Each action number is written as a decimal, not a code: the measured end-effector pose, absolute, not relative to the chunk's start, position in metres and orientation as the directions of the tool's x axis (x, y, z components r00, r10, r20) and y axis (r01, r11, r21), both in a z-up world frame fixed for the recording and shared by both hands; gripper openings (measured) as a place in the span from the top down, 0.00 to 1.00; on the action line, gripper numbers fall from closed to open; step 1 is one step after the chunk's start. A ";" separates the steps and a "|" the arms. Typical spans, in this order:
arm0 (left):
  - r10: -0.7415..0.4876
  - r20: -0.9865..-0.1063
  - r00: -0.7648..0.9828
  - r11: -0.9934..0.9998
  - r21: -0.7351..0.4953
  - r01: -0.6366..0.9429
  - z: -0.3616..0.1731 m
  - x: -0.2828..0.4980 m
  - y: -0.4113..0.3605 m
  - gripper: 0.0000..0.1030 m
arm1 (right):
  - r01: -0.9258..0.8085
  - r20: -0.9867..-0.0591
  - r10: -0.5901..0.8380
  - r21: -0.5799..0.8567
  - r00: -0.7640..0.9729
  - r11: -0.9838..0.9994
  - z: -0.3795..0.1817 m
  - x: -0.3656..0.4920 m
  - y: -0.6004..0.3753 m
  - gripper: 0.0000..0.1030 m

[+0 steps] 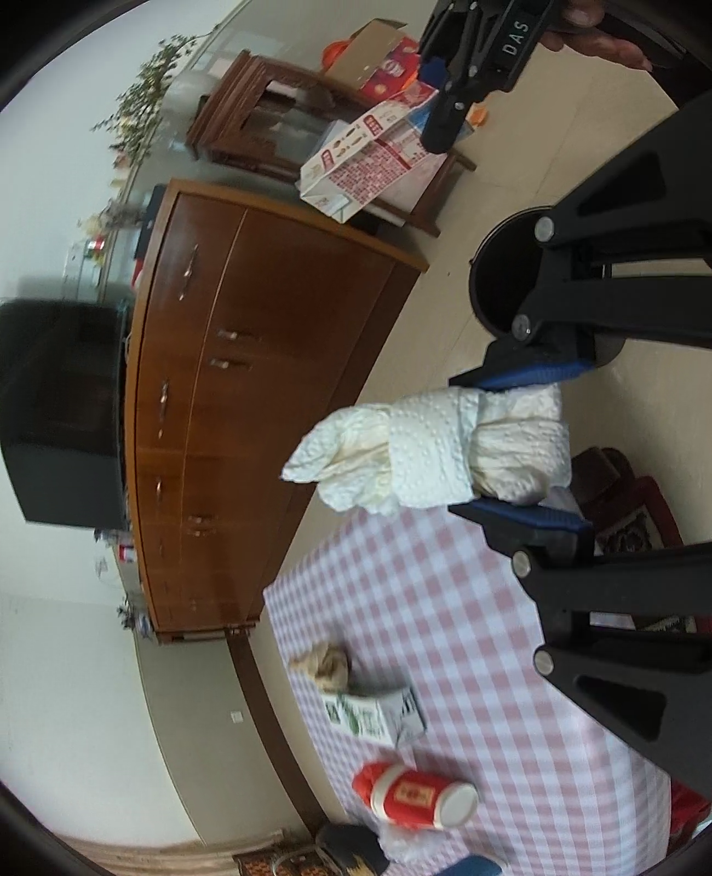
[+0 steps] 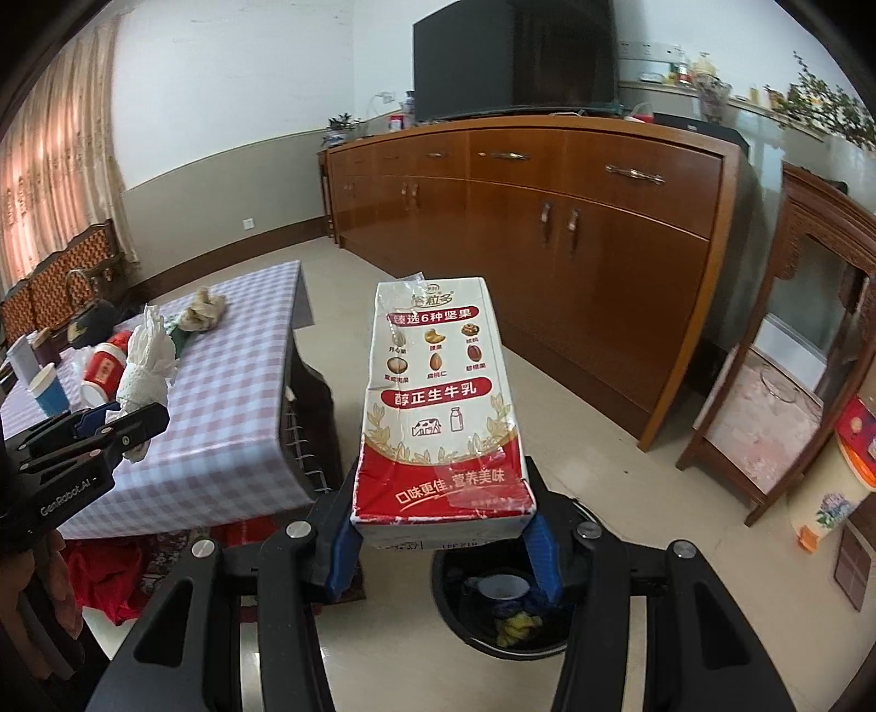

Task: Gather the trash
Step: 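Lift the tissues and milk carton and carry them toward the bin, then open both tools over the black bin to drop tissues and carton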

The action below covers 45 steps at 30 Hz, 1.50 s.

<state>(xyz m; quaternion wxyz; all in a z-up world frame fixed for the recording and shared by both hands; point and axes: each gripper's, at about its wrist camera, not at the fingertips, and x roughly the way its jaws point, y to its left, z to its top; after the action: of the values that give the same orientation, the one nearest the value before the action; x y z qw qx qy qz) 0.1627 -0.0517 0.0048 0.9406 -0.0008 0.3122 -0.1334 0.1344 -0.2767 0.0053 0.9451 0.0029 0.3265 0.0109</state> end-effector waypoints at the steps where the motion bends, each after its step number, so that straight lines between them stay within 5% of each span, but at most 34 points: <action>1: -0.262 -0.591 0.763 0.961 -0.087 0.263 0.003 0.164 -0.057 0.64 | -0.012 -0.619 0.016 0.010 0.786 1.000 0.003 0.133 -0.282 0.48; 18: -0.382 -0.666 0.641 0.894 -0.089 0.439 -0.036 0.171 -0.140 0.64 | 0.056 -0.684 -0.053 -0.018 0.727 0.998 -0.038 0.121 -0.346 0.48; 40: -0.466 -0.831 0.303 0.716 -0.153 0.681 -0.140 0.211 -0.242 0.63 | -0.219 -0.848 0.062 -0.065 0.527 0.974 -0.156 0.170 -0.400 0.48; 42: -0.461 -0.853 0.245 0.707 -0.186 0.682 -0.157 0.219 -0.247 0.56 | -0.260 -0.867 0.073 -0.067 0.493 0.963 -0.172 0.180 -0.402 0.47; 43: -0.445 -0.858 0.255 0.717 -0.171 0.676 -0.163 0.221 -0.248 0.32 | -0.268 -0.874 0.063 -0.079 0.482 0.960 -0.180 0.184 -0.402 0.41; 44: -0.425 -0.864 0.270 0.737 -0.157 0.657 -0.169 0.224 -0.246 0.12 | -0.275 -0.884 0.025 -0.119 0.467 0.954 -0.191 0.187 -0.402 0.11; 45: -0.425 -0.860 0.281 0.750 -0.161 0.642 -0.170 0.225 -0.244 0.08 | -0.276 -0.889 0.003 -0.139 0.458 0.951 -0.197 0.188 -0.404 0.00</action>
<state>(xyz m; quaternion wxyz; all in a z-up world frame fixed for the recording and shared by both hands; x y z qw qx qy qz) 0.2251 -0.2439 -0.1696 0.7928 0.1091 0.4963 -0.3366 0.1884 -0.4040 -0.1967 0.8436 -0.1328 0.5138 0.0826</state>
